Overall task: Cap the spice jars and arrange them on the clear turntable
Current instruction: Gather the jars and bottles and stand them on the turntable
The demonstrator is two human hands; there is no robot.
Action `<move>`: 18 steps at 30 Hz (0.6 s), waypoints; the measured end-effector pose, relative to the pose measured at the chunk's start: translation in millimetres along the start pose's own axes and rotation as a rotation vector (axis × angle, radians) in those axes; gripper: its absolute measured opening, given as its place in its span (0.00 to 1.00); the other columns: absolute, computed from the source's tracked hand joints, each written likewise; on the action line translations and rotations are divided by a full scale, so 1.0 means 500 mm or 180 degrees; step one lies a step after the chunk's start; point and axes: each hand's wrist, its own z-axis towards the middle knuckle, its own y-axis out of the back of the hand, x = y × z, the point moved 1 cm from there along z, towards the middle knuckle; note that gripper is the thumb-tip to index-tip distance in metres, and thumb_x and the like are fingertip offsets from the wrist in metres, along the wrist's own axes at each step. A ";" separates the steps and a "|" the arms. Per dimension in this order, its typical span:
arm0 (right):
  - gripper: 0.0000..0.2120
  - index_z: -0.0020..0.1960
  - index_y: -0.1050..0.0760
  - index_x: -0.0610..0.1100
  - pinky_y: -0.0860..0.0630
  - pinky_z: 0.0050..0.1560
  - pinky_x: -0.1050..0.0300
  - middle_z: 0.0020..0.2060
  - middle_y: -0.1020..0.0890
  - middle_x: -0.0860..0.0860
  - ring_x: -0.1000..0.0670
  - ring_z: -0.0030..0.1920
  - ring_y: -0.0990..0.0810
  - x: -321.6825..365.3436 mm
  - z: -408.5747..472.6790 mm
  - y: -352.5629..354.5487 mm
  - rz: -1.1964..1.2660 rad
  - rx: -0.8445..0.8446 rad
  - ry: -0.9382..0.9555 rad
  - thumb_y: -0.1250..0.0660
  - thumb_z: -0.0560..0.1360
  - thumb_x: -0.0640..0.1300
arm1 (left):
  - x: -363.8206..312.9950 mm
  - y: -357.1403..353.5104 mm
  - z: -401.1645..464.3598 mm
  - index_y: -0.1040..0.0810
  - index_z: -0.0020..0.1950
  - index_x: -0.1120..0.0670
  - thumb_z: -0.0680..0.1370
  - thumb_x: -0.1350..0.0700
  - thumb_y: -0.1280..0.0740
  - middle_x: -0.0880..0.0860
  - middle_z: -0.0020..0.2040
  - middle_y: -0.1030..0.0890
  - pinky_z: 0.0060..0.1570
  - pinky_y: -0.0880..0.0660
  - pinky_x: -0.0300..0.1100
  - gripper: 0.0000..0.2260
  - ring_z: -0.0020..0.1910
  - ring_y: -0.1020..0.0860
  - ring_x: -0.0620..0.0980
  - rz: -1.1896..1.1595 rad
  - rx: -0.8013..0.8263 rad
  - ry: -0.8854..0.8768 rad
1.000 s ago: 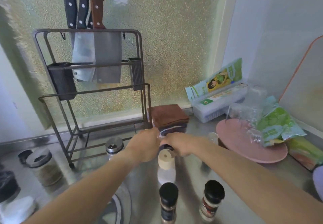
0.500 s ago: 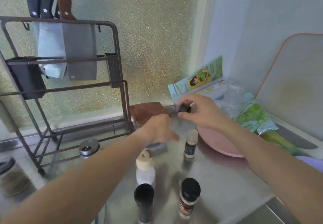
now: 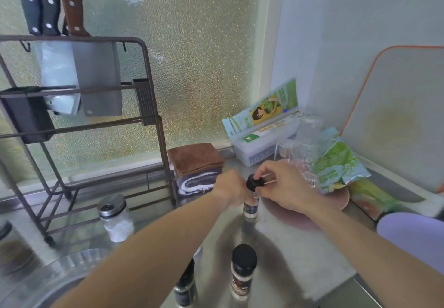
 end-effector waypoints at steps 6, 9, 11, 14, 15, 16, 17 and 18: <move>0.17 0.46 0.22 0.54 0.18 0.51 0.47 0.44 0.14 0.55 0.53 0.46 0.15 0.054 -0.007 0.057 -0.0335 0.0110 0.0308 0.25 0.67 0.35 | -0.021 0.018 -0.037 0.18 0.46 0.58 0.68 0.48 0.22 0.54 0.43 0.15 0.38 0.27 0.43 0.16 0.41 0.20 0.52 -0.0168 -0.0539 -0.0488; 0.16 0.53 0.20 0.54 0.19 0.52 0.53 0.43 0.15 0.56 0.53 0.44 0.15 0.128 -0.017 0.113 -0.0647 0.0112 0.0469 0.23 0.68 0.41 | -0.029 0.046 -0.083 0.21 0.46 0.52 0.66 0.47 0.22 0.47 0.42 0.15 0.44 0.19 0.46 0.15 0.43 0.17 0.48 -0.0671 -0.0982 -0.0785; 0.16 0.56 0.19 0.53 0.22 0.50 0.55 0.42 0.16 0.55 0.52 0.43 0.17 0.194 -0.031 0.147 -0.0991 0.0072 0.0517 0.23 0.69 0.50 | -0.033 0.067 -0.126 0.22 0.46 0.50 0.66 0.46 0.23 0.47 0.40 0.14 0.47 0.18 0.50 0.14 0.41 0.16 0.46 -0.1010 -0.1247 -0.0987; 0.17 0.54 0.19 0.52 0.21 0.49 0.53 0.43 0.15 0.55 0.53 0.43 0.17 0.284 -0.059 0.188 -0.1274 0.0123 0.0717 0.23 0.69 0.57 | -0.032 0.104 -0.202 0.22 0.50 0.48 0.68 0.43 0.24 0.47 0.41 0.14 0.45 0.17 0.51 0.16 0.40 0.15 0.46 -0.1328 -0.1469 -0.1203; 0.17 0.56 0.19 0.52 0.20 0.50 0.52 0.46 0.15 0.56 0.55 0.45 0.17 0.309 -0.070 0.197 -0.1258 0.0234 0.0801 0.22 0.69 0.55 | -0.028 0.117 -0.232 0.22 0.51 0.48 0.69 0.44 0.23 0.46 0.41 0.13 0.45 0.17 0.52 0.16 0.40 0.14 0.45 -0.1404 -0.1490 -0.1251; 0.18 0.58 0.20 0.53 0.19 0.52 0.52 0.48 0.16 0.58 0.56 0.46 0.16 0.334 -0.082 0.203 -0.1248 0.0381 0.0902 0.22 0.69 0.51 | -0.022 0.129 -0.262 0.21 0.52 0.49 0.70 0.46 0.22 0.46 0.42 0.13 0.46 0.17 0.51 0.15 0.40 0.14 0.45 -0.1464 -0.1492 -0.1275; 0.19 0.59 0.20 0.55 0.18 0.52 0.52 0.49 0.16 0.59 0.58 0.47 0.16 0.357 -0.095 0.206 -0.1243 0.0509 0.1010 0.23 0.70 0.46 | -0.014 0.142 -0.293 0.21 0.53 0.50 0.71 0.47 0.22 0.46 0.43 0.13 0.47 0.17 0.50 0.16 0.41 0.14 0.44 -0.1491 -0.1504 -0.1289; 0.20 0.59 0.20 0.56 0.18 0.53 0.52 0.48 0.16 0.60 0.58 0.47 0.16 0.381 -0.107 0.207 -0.1220 0.0612 0.1116 0.24 0.70 0.43 | -0.004 0.153 -0.326 0.21 0.55 0.50 0.72 0.48 0.21 0.46 0.44 0.13 0.48 0.17 0.49 0.16 0.42 0.14 0.44 -0.1485 -0.1533 -0.1298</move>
